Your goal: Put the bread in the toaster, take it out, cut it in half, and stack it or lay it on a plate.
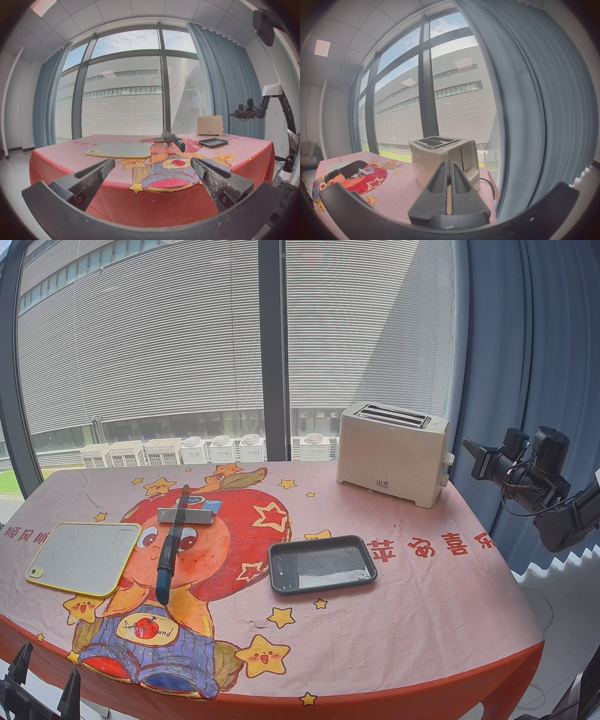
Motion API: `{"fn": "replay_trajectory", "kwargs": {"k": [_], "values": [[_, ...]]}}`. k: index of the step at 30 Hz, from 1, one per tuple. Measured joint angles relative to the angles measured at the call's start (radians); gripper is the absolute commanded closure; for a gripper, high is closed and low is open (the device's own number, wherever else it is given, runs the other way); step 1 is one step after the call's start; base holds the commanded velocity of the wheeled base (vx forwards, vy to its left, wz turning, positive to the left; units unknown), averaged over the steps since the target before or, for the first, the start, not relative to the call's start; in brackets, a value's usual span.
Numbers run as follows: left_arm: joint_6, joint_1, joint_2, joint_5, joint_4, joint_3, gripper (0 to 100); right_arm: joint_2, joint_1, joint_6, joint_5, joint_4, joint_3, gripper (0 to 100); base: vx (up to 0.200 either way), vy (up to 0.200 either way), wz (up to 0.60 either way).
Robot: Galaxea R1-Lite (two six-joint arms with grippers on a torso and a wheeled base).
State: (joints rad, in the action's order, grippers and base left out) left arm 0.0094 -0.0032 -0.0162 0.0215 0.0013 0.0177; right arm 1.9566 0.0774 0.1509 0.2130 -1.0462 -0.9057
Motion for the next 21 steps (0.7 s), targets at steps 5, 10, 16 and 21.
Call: {"fn": "replay_trajectory", "kwargs": {"k": [5,10,16,21], "values": [[0.000,0.000,0.000,0.000,0.000,0.000,0,-0.001,0.006,-0.001,-0.001,-0.031,0.007,100,0.000,0.000,0.00],[0.000,0.000,0.000,0.000,0.000,0.000,0,0.000,0.001,-0.002,-0.001,-0.043,0.010,100,0.000,0.000,0.00],[0.000,0.000,0.000,0.000,0.000,0.000,0,-0.002,0.000,-0.002,-0.001,-0.043,0.018,100,0.000,0.000,0.00],[0.000,0.000,0.000,0.000,0.000,0.000,0,-0.004,0.005,-0.009,-0.002,-0.050,0.027,100,0.000,0.000,0.00]]}}
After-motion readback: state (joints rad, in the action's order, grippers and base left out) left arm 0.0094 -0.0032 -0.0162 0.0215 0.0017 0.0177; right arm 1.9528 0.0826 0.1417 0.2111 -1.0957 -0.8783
